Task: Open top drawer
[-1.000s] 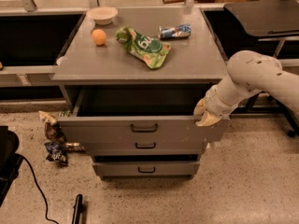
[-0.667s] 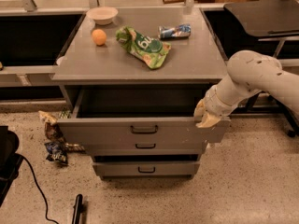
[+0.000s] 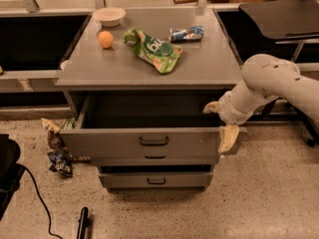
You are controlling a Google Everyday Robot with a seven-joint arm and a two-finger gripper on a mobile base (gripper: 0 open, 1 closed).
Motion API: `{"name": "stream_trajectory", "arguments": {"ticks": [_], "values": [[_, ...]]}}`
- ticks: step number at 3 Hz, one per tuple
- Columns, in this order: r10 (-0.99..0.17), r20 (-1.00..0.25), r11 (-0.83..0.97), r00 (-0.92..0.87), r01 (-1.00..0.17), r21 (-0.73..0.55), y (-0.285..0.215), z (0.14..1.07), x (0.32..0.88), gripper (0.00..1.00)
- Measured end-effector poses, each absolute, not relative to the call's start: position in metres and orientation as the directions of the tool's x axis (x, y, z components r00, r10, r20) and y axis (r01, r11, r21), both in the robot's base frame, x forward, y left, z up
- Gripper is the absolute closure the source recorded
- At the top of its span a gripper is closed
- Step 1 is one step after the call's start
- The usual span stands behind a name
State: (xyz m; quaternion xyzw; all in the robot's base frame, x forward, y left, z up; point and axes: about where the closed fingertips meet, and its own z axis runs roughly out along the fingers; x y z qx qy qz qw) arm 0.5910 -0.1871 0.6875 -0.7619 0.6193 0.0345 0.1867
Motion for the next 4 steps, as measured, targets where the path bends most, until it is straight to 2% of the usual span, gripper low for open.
{"name": "stream_trajectory", "arguments": {"ticks": [1,3,4], "values": [[-0.931,-0.284,-0.164,0.231,-0.957,-0.241,-0.187,0.687,0.591,0.0],[-0.925,-0.294,-0.212,0.24,-0.97,-0.123,-0.184,0.678,0.548,0.0],[-0.925,-0.302,-0.216,0.229,-0.973,-0.078,-0.187,0.676,0.529,0.19]]}}
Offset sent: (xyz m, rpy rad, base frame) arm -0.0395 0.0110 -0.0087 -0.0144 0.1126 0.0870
